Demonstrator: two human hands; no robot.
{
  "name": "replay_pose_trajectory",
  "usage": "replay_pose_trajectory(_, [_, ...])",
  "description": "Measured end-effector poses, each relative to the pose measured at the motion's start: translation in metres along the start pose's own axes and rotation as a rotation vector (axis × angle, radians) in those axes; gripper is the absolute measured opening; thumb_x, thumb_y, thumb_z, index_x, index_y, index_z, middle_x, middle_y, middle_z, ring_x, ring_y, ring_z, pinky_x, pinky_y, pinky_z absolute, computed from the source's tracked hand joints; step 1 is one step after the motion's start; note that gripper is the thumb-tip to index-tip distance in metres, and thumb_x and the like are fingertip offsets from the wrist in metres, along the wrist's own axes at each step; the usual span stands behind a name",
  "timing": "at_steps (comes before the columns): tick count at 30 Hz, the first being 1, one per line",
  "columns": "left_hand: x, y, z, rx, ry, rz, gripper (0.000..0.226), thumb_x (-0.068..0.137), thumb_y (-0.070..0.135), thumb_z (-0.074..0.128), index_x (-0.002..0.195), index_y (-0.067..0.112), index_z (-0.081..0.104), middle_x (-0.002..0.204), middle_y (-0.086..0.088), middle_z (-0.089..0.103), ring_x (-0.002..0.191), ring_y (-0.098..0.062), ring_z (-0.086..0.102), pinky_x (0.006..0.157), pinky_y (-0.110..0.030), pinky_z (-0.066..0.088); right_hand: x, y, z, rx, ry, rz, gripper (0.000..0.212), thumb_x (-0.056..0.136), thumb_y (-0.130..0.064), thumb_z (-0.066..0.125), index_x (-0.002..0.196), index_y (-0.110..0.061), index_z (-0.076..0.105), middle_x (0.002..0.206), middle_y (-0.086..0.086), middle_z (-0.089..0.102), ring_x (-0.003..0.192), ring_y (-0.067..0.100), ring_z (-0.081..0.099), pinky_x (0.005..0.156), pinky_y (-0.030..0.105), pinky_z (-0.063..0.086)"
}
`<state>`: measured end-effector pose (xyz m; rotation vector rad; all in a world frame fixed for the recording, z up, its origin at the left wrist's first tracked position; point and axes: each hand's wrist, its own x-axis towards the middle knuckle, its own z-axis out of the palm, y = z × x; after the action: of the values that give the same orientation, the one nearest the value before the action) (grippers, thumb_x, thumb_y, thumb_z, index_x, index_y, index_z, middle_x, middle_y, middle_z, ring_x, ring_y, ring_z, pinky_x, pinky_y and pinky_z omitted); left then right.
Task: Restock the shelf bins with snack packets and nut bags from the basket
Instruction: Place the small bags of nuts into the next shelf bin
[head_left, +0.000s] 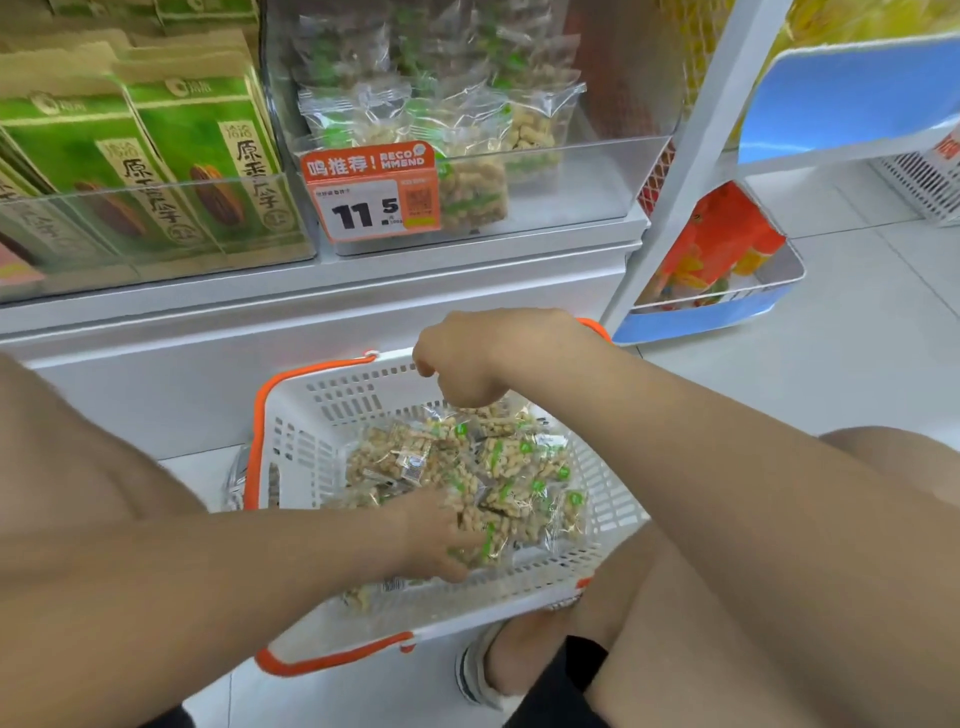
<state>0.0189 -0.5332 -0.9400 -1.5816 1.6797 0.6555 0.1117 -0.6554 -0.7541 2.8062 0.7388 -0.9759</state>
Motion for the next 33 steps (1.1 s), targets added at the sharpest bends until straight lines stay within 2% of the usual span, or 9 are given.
replay_pose_trajectory(2, [0.007,0.008,-0.003,0.073,-0.067,0.039,0.07,0.101,0.028,0.068,0.159,0.04,0.03,0.175,-0.006,0.004,0.149,-0.038,0.033,0.115,-0.059,0.034,-0.001,0.002,0.0,-0.012,0.001,0.005,0.047,0.101,-0.009,0.045,0.146,-0.019,0.052,0.144,0.01,0.051,0.114,0.033,0.063,0.094,0.047,0.057])
replay_pose_trajectory(5, [0.012,0.011,-0.006,0.139,-0.079,0.045,0.062,0.101,0.032,0.069,0.155,0.042,0.041,0.171,-0.004,0.016,0.15,-0.037,0.029,0.113,-0.053,0.035,-0.003,0.005,0.001,-0.02,0.007,0.009,0.047,0.102,-0.01,0.045,0.148,-0.018,0.05,0.144,0.01,0.052,0.115,0.032,0.062,0.095,0.046,0.056])
replay_pose_trajectory(9, [0.017,0.012,-0.005,0.212,-0.068,0.066,0.075,0.095,0.034,0.076,0.156,0.049,0.035,0.173,-0.01,0.0,0.148,-0.041,0.026,0.113,-0.048,0.037,-0.009,0.008,0.002,-0.029,0.019,0.017,0.045,0.102,-0.01,0.044,0.145,-0.018,0.052,0.142,0.011,0.055,0.117,0.033,0.064,0.093,0.043,0.057])
replay_pose_trajectory(12, [0.021,0.015,0.0,0.311,-0.119,0.043,0.084,0.095,0.035,0.076,0.16,0.05,0.023,0.173,-0.017,-0.008,0.15,-0.045,0.025,0.12,-0.056,0.03,-0.014,0.01,0.001,-0.03,0.037,0.034,0.045,0.102,-0.01,0.044,0.145,-0.019,0.052,0.142,0.01,0.055,0.117,0.032,0.064,0.08,0.037,0.052])
replay_pose_trajectory(17, [0.029,0.018,0.001,0.3,-0.068,-0.024,0.059,0.1,0.035,0.069,0.153,0.022,0.048,0.166,-0.016,0.028,0.144,-0.038,0.041,0.118,-0.059,0.032,-0.015,0.012,0.002,-0.033,0.04,0.034,0.045,0.102,-0.011,0.044,0.145,-0.017,0.054,0.143,0.011,0.055,0.118,0.031,0.065,0.063,0.031,0.044])
replay_pose_trajectory(20, [0.033,0.012,-0.005,0.191,0.02,-0.064,0.036,0.103,0.029,0.063,0.136,0.013,0.064,0.137,-0.01,0.061,0.122,-0.031,0.058,0.113,-0.053,0.041,-0.017,0.014,0.0,-0.041,0.035,0.031,0.045,0.102,-0.012,0.043,0.146,-0.018,0.052,0.144,0.011,0.055,0.121,0.032,0.064,0.081,0.037,0.054])
replay_pose_trajectory(23, [0.028,0.003,-0.011,0.186,0.026,-0.025,0.019,0.101,0.028,0.066,0.111,0.013,0.072,0.102,-0.003,0.069,0.095,-0.023,0.063,0.102,-0.043,0.048,-0.017,0.015,-0.002,-0.04,0.025,0.022,0.044,0.102,-0.013,0.043,0.146,-0.018,0.052,0.142,0.01,0.054,0.121,0.032,0.063,0.094,0.044,0.056])
replay_pose_trajectory(28, [0.028,0.004,0.004,0.207,-0.019,0.051,0.027,0.1,0.027,0.068,0.121,0.011,0.072,0.133,-0.012,0.06,0.109,-0.032,0.064,0.103,-0.05,0.049,-0.02,0.019,-0.003,-0.023,0.032,0.02,0.042,0.102,-0.015,0.044,0.144,-0.018,0.052,0.14,0.01,0.054,0.119,0.032,0.063,0.096,0.045,0.056])
replay_pose_trajectory(33, [0.026,0.002,-0.002,0.136,0.073,0.035,0.019,0.098,0.021,0.07,0.113,0.01,0.073,0.125,-0.009,0.063,0.106,-0.028,0.062,0.096,-0.044,0.053,-0.02,0.02,-0.002,-0.011,0.029,0.026,0.042,0.101,-0.014,0.045,0.142,-0.018,0.053,0.139,0.009,0.055,0.119,0.032,0.063,0.095,0.046,0.056])
